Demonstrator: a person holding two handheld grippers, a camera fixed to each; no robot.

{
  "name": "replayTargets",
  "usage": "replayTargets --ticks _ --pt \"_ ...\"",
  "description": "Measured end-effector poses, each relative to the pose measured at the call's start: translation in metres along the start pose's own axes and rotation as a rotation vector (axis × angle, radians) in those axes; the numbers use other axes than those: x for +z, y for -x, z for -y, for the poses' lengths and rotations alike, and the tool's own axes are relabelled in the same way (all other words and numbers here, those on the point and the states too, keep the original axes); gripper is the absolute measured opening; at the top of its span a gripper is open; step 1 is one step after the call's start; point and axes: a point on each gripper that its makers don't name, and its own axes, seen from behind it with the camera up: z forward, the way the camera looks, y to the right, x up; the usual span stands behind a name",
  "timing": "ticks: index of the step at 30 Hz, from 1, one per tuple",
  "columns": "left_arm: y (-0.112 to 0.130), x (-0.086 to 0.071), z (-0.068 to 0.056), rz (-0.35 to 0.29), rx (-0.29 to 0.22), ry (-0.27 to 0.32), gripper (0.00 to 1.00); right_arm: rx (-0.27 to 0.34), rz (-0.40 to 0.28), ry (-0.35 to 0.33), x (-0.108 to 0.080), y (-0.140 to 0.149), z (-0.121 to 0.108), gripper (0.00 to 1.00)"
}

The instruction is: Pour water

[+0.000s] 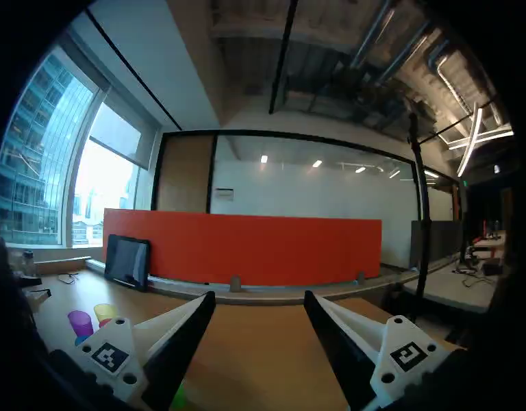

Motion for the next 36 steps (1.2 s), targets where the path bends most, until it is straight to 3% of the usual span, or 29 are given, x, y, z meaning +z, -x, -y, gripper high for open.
replayTargets --ticks 12,21,30,36 --pt "0.000 0.000 0.001 0.001 0.001 0.001 0.96 -0.050 -0.020 -0.012 -0.007 -0.002 -0.009 1.00" --pt "0.001 0.000 0.001 0.001 0.001 0.001 0.97 -0.059 -0.031 -0.043 -0.007 0.007 -0.001 1.00" --pt "0.000 0.000 0.001 0.001 0.001 0.001 0.97 -0.020 -0.027 -0.035 -0.004 0.026 -0.003 1.00" --pt "0.000 0.000 0.000 0.001 0.001 0.001 0.97 0.009 0.006 -0.021 -0.004 0.053 -0.011 1.00"
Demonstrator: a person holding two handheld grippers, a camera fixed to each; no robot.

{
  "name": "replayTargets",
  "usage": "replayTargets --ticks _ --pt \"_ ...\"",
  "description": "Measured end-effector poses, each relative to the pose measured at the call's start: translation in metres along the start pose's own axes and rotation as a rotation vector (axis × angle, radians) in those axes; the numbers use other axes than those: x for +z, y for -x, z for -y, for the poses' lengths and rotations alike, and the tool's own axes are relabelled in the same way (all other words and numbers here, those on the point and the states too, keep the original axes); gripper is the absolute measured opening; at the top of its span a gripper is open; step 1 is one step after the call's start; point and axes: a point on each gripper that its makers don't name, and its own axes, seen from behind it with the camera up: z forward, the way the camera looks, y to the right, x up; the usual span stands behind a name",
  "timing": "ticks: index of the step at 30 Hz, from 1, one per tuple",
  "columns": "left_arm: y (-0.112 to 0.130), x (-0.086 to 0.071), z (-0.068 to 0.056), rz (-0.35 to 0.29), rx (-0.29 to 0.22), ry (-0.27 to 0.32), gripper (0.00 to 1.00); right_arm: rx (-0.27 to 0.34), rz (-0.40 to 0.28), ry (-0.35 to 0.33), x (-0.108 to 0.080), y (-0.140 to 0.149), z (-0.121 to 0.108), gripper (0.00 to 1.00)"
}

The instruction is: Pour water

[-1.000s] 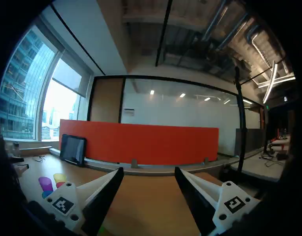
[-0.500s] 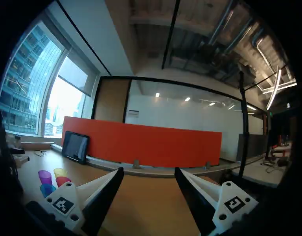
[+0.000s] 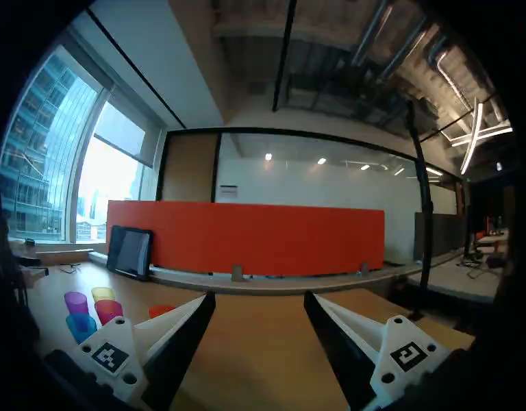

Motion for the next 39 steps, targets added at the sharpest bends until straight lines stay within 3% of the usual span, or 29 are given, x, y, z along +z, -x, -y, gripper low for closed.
replayTargets --ticks 15,39 --pt "0.000 0.000 0.001 0.000 0.000 0.000 0.97 0.044 0.037 0.004 0.004 0.043 -0.015 1.00" --pt "0.000 0.001 0.001 0.000 0.000 0.000 0.97 0.072 0.073 0.008 0.008 0.067 -0.018 1.00"
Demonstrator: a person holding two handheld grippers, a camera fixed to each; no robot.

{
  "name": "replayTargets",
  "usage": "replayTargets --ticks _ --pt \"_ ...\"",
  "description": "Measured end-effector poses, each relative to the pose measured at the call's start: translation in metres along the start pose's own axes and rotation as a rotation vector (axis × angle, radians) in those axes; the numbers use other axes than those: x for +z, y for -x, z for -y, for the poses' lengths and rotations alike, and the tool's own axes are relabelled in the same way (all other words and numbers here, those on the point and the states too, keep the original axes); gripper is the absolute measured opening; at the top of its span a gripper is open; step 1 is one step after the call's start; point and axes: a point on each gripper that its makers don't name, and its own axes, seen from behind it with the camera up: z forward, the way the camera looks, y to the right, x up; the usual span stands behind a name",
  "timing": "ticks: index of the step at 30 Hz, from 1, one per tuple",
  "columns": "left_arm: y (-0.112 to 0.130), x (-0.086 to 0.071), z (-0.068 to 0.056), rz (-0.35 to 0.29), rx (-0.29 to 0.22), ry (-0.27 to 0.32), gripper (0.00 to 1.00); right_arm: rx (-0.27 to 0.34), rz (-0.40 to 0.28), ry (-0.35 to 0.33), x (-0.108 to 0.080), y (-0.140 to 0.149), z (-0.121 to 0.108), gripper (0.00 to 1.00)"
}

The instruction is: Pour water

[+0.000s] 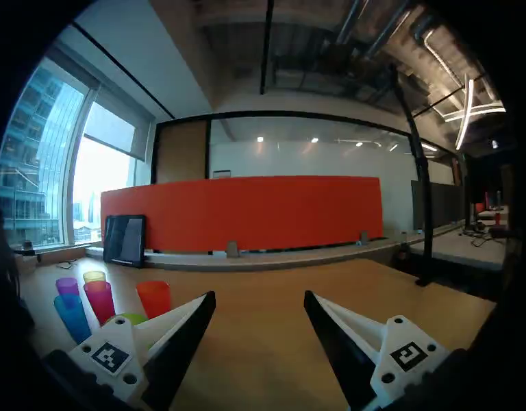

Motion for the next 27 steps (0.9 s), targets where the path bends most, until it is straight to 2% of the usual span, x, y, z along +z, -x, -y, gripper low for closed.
replayTargets --ticks 12,27 --pt "-0.0001 -0.0002 0.0001 0.000 0.000 0.000 0.97 -0.039 0.027 -0.003 0.0023 0.0092 0.0055 1.00" --pt "0.0003 -0.0003 0.0001 0.000 0.000 0.000 0.97 -0.038 0.028 -0.009 0.0020 0.0094 0.0072 1.00"
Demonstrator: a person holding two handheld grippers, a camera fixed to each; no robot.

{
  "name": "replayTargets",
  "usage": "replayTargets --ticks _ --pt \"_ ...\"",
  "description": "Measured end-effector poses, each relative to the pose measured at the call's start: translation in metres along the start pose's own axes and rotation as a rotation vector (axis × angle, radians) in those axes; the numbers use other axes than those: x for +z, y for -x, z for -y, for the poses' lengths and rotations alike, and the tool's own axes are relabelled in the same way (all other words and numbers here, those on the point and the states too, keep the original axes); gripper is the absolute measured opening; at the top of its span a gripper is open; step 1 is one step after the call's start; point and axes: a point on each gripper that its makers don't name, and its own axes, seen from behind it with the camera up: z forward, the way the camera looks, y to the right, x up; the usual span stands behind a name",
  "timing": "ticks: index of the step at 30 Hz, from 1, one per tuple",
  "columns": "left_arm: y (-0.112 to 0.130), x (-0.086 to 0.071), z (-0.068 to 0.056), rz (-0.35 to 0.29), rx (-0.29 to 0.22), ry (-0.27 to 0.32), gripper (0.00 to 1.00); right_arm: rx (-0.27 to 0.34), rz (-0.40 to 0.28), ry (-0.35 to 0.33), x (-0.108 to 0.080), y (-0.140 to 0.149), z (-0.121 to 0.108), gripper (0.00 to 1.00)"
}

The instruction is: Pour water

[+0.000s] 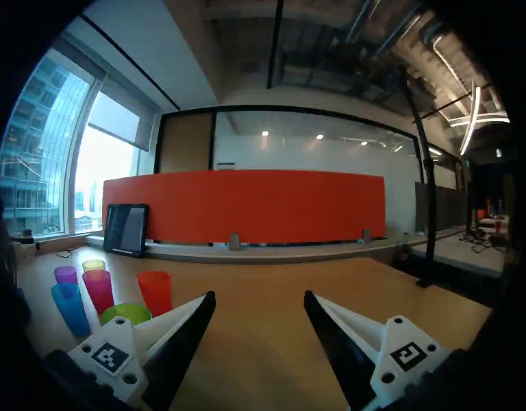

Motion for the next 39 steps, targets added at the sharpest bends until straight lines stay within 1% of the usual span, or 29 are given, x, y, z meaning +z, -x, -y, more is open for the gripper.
replayTargets --ticks 39 --pt "-0.0005 -0.0009 0.0006 0.000 0.000 0.000 0.97 0.000 0.002 -0.007 -0.0016 -0.0002 0.0019 1.00"
